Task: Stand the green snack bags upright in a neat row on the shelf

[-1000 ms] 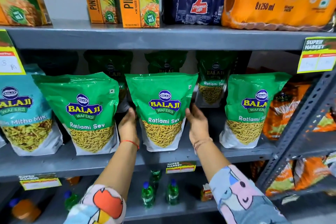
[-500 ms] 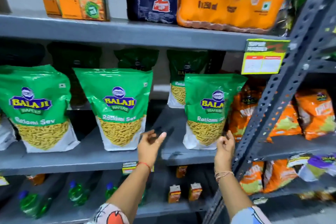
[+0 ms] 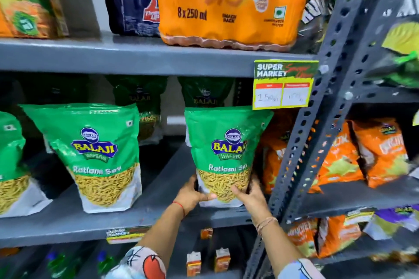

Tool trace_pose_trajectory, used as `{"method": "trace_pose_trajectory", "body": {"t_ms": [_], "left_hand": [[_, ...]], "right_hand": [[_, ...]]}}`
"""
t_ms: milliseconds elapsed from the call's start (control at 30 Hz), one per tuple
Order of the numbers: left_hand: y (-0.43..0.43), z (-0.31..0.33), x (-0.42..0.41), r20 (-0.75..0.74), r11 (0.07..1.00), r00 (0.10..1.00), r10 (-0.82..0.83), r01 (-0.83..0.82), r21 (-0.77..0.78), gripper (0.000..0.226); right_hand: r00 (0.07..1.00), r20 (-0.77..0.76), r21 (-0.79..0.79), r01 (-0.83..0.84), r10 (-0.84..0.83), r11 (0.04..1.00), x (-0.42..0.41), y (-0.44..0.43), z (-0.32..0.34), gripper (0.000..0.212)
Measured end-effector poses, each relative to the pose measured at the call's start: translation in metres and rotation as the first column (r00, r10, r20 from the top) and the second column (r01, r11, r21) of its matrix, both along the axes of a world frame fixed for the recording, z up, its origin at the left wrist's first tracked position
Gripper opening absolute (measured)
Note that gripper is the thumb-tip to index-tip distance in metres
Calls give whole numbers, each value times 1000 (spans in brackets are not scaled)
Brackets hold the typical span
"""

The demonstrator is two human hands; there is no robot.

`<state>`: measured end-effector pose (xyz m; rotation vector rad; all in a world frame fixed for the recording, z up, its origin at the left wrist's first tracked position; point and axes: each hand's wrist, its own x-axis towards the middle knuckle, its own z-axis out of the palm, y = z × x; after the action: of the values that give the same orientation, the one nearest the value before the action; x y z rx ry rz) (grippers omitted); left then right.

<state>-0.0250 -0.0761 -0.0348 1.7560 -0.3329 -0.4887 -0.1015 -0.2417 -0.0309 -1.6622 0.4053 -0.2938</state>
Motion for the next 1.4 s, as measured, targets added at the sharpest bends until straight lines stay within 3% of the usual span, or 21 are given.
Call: {"method": "trace_pose_trajectory", "body": {"t_ms": [100, 233, 367, 500, 600, 700, 800, 900, 1067, 1133, 1400], "left_hand": [[8, 3, -1, -21, 999, 1000, 10, -11, -48, 69], [29, 9, 1, -63, 990, 998, 15, -24, -139, 75], [42, 10, 5, -80, 985, 997, -4, -10, -172, 55], [44, 19, 2, -52, 981, 998, -31, 20, -191, 50], [48, 39, 8, -56, 895, 990, 130, -142, -424, 55], [48, 67, 18, -74, 790, 964, 256, -253, -559, 41], [41, 80, 24, -100, 767, 942, 320, -320, -557, 35], [36, 82, 23, -168, 752, 912, 374, -404, -521, 33], [35, 87, 25, -225, 695, 862, 454, -501, -516, 32], [35, 90, 26, -246, 677, 845, 475, -530, -512, 33], [35, 87, 28, -255, 680, 857, 447, -511, -526, 31]], "right_hand": [[998, 56, -1, -8, 8, 1000, 3, 10, 3, 65], [995, 95, 49, -46, 41, 998, 10, 32, 1, 68], [994, 99, 40, -57, 53, 998, 13, 45, 1, 69], [986, 157, 70, -59, 47, 996, 8, 44, 14, 77], [923, 342, 347, 51, -177, 936, 14, 40, 49, 58], [785, 388, 558, 216, -482, 801, 34, 36, 85, 36], [751, 372, 618, 239, -546, 749, 47, 40, 102, 30], [745, 371, 615, 250, -554, 748, 54, 41, 108, 11], [751, 319, 671, 253, -579, 697, 62, 30, 118, 11], [761, 324, 694, 213, -563, 688, 64, 26, 118, 21], [791, 337, 645, 201, -511, 737, 66, 22, 112, 24]]}}
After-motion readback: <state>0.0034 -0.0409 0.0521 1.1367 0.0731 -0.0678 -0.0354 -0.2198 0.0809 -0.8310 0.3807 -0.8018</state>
